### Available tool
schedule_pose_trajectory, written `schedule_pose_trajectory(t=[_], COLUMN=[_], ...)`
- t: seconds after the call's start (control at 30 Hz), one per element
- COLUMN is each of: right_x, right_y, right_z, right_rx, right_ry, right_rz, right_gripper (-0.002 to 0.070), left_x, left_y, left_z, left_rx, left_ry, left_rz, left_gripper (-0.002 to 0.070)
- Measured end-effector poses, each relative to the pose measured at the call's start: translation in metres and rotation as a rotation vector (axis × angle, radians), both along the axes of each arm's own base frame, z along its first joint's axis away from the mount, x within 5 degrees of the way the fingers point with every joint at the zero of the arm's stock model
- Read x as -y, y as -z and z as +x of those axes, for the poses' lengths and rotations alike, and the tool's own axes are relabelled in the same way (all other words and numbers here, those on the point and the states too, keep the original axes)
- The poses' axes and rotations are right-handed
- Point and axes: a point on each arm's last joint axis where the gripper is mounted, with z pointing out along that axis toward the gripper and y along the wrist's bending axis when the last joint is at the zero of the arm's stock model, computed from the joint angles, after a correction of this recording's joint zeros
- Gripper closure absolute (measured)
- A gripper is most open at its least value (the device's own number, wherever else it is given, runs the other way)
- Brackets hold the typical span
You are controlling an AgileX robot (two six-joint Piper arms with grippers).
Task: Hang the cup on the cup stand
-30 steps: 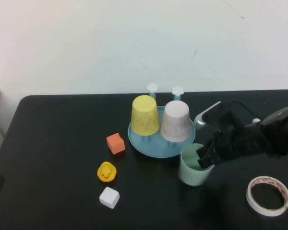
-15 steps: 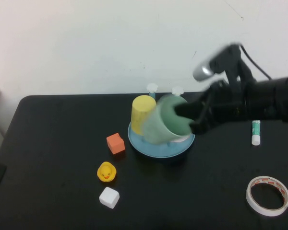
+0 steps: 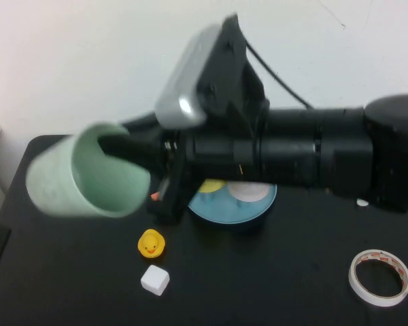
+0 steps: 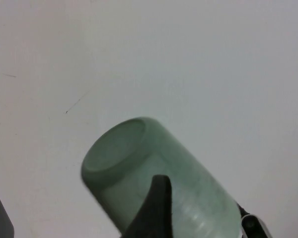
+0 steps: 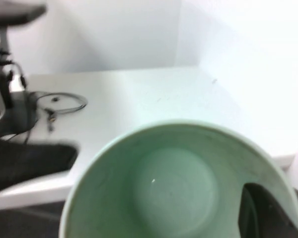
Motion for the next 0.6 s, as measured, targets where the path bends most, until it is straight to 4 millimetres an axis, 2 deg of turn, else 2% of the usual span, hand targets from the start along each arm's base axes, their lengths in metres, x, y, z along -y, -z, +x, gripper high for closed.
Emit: schedule_pose_trajectory(t=[0.17, 0.3, 0.5, 0.6], right_x=[-0.003, -0.009, -0.033, -0.043], right_y=[-0.02, -0.028, -0.013, -0.014], right_z=[0.004, -0.003, -0.016, -0.017], right_rx=[0.029, -0.021, -0.071, -0.068], right_ry=[0.02, -0.035, -0.103, -0.113], right_rz=[0.049, 0.094, 0.076, 0.079], right_gripper=[0.0647, 0.0647, 0.0648, 0.0651], left_x=[0.0, 0.0, -0.002, -0.004], left_y=[0.0, 0.0, 0.0, 0.001], left_z=[0.0, 0.0, 0.001, 0.002], left_rx=[-0.001, -0.001, -0.004, -0.01], left_ry=[0.001, -0.001, -0.017, -0.043], left_rz=[-0.007, -0.008, -0.008, -0.012], left_gripper=[-0.0017, -0.0017, -0.0017, -0.0017])
